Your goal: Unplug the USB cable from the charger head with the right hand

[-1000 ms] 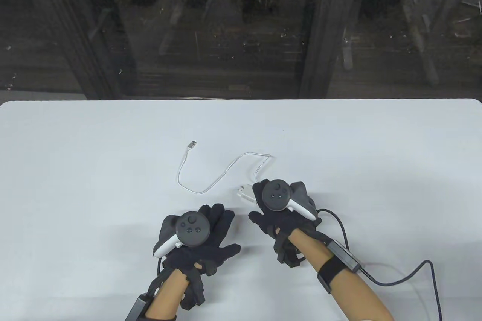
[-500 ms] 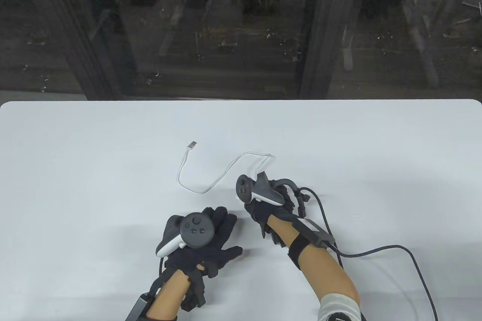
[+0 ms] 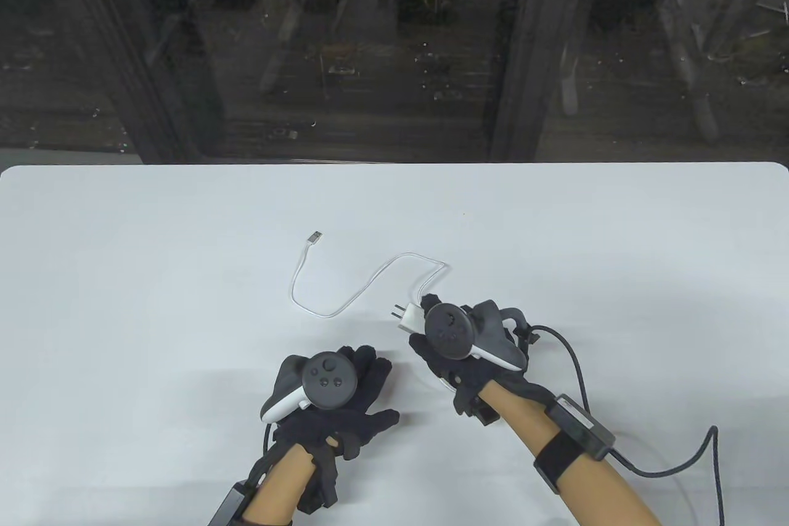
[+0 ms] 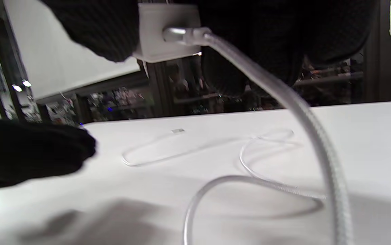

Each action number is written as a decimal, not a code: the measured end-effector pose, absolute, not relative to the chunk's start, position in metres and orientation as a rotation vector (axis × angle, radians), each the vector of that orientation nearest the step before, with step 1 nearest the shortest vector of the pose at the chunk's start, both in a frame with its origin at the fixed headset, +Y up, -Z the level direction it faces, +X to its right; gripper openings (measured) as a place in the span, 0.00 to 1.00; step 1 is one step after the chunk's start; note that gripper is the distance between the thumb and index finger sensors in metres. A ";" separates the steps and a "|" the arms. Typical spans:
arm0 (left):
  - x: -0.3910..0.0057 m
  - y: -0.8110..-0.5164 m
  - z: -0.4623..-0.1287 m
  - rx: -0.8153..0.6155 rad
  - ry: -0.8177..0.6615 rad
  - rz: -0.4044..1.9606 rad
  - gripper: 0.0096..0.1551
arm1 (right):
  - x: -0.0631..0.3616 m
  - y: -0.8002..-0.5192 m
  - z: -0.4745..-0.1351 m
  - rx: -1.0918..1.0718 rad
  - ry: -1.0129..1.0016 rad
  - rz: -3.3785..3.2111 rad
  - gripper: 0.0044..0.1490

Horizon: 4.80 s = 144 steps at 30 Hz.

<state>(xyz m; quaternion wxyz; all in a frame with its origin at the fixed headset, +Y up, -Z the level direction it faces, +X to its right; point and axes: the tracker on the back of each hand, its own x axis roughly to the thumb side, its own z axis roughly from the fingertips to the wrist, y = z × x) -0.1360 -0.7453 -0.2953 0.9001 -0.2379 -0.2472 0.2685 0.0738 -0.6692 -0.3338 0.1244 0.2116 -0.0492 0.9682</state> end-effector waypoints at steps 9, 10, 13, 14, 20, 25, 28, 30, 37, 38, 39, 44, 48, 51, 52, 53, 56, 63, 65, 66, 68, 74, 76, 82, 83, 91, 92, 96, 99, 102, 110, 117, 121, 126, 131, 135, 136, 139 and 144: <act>-0.137 -0.747 -0.294 -0.481 -0.491 0.569 0.50 | 0.093 -0.700 -0.285 0.627 -0.272 2.699 0.47; -0.138 -0.747 -0.294 -0.481 -0.488 0.572 0.50 | 0.093 -0.706 -0.285 0.621 -0.260 2.684 0.47; -0.141 -0.750 -0.294 -0.486 -0.471 0.582 0.50 | 0.093 -0.731 -0.287 0.599 -0.161 2.651 0.47; -0.141 -0.750 -0.295 -0.493 -0.469 0.584 0.50 | 0.094 -0.735 -0.287 0.619 -0.067 2.667 0.47; -0.138 -0.749 -0.295 -0.400 -0.509 0.701 0.50 | 0.102 -0.741 -0.288 0.642 -0.035 2.572 0.48; -0.139 -0.750 -0.295 -0.347 -0.536 0.954 0.49 | 0.102 -0.737 -0.286 0.650 -0.059 2.496 0.48; -0.137 -0.754 -0.296 -0.348 -0.543 1.044 0.50 | 0.104 -0.737 -0.286 0.649 -0.066 2.424 0.48; -0.135 -0.757 -0.297 -0.366 -0.549 1.086 0.50 | 0.106 -0.737 -0.287 0.651 -0.052 2.368 0.48; -0.121 -0.767 -0.296 -0.400 -0.591 1.292 0.45 | 0.103 -0.740 -0.285 0.687 0.035 2.231 0.47; -0.120 -0.768 -0.295 -0.374 -0.574 1.335 0.45 | 0.103 -0.740 -0.285 0.681 0.028 2.215 0.47; -0.121 -0.769 -0.296 -0.352 -0.558 1.360 0.45 | 0.103 -0.740 -0.285 0.671 0.021 2.204 0.47; -0.127 -0.771 -0.298 -0.268 -0.496 1.582 0.42 | 0.107 -0.744 -0.289 0.624 0.082 2.104 0.49; -0.130 -0.776 -0.299 -0.300 -0.438 1.799 0.43 | 0.108 -0.745 -0.289 0.623 0.053 2.140 0.35; -0.127 -0.779 -0.297 -0.324 -0.424 1.860 0.43 | 0.107 -0.741 -0.287 0.625 -0.021 2.163 0.28; -0.126 -0.780 -0.297 -0.328 -0.424 1.867 0.43 | 0.107 -0.740 -0.287 0.627 -0.026 2.173 0.27; -0.126 -0.780 -0.297 -0.334 -0.420 1.874 0.43 | 0.108 -0.740 -0.287 0.627 -0.019 2.179 0.27; -0.125 -0.782 -0.297 -0.337 -0.402 1.901 0.43 | 0.109 -0.740 -0.288 0.613 -0.039 2.186 0.25; -0.129 -0.769 -0.297 -0.219 -0.383 1.908 0.42 | 0.108 -0.733 -0.289 0.594 -0.166 2.147 0.25; -0.129 -0.770 -0.296 -0.218 -0.376 1.909 0.43 | 0.107 -0.733 -0.289 0.594 -0.185 2.161 0.25; -0.131 -0.772 -0.297 -0.206 -0.375 1.960 0.43 | 0.107 -0.733 -0.289 0.587 -0.189 2.161 0.25; -0.147 -0.769 -0.301 -0.086 -0.272 2.268 0.43 | 0.116 -0.739 -0.291 0.570 -0.218 2.310 0.25; -0.224 -0.758 -0.316 0.214 -0.088 1.857 0.43 | 0.140 -0.745 -0.302 0.422 -0.215 2.276 0.25; -0.231 -0.753 -0.316 0.303 0.016 1.621 0.43 | 0.139 -0.745 -0.302 0.415 -0.207 2.265 0.25; -0.232 -0.742 -0.316 0.297 0.067 1.077 0.44 | 0.135 -0.747 -0.300 0.449 -0.210 2.320 0.25; -0.230 -0.740 -0.317 0.256 0.061 0.959 0.44 | 0.135 -0.748 -0.300 0.448 -0.205 2.317 0.25; -0.216 -0.753 -0.324 -0.076 0.046 0.512 0.43 | 0.133 -0.748 -0.298 0.461 -0.194 2.332 0.25; -0.215 -0.756 -0.325 -0.122 0.053 0.461 0.43 | 0.132 -0.748 -0.298 0.465 -0.191 2.337 0.25; -0.213 -0.765 -0.326 -0.227 0.061 0.359 0.41 | 0.131 -0.749 -0.298 0.470 -0.187 2.347 0.25; -0.211 -0.764 -0.326 -0.245 0.044 0.453 0.44 | 0.131 -0.748 -0.298 0.474 -0.200 2.378 0.25; -0.209 -0.754 -0.323 -0.177 -0.002 0.541 0.45 | 0.134 -0.744 -0.298 0.466 -0.233 2.425 0.25; -0.191 -0.744 -0.312 -0.186 -0.174 1.168 0.49 | 0.134 -0.715 -0.307 0.487 -0.523 2.657 0.24; -0.171 -0.745 -0.308 -0.231 -0.275 1.008 0.48 | 0.098 -0.711 -0.333 0.558 -0.497 2.999 0.24; -0.164 -0.747 -0.308 -0.261 -0.304 0.897 0.47 | 0.078 -0.723 -0.353 0.579 -0.377 3.129 0.23; -0.160 -0.748 -0.309 -0.281 -0.320 0.816 0.46 | 0.070 -0.746 -0.374 0.487 -0.146 3.193 0.25; -0.157 -0.746 -0.308 -0.289 -0.339 0.817 0.45 | 0.081 -0.751 -0.378 0.381 0.154 3.012 0.31; -0.153 -0.748 -0.308 -0.303 -0.352 0.797 0.45 | 0.094 -0.728 -0.371 0.342 0.142 2.866 0.32; -0.153 -0.748 -0.308 -0.305 -0.352 0.792 0.45 | 0.097 -0.718 -0.367 0.356 0.094 2.836 0.32; -0.153 -0.747 -0.306 -0.290 -0.357 0.792 0.46 | 0.101 -0.694 -0.352 0.405 0.005 2.743 0.34; -0.154 -0.743 -0.301 -0.274 -0.366 0.776 0.47 | 0.105 -0.673 -0.318 0.561 -0.098 2.567 0.40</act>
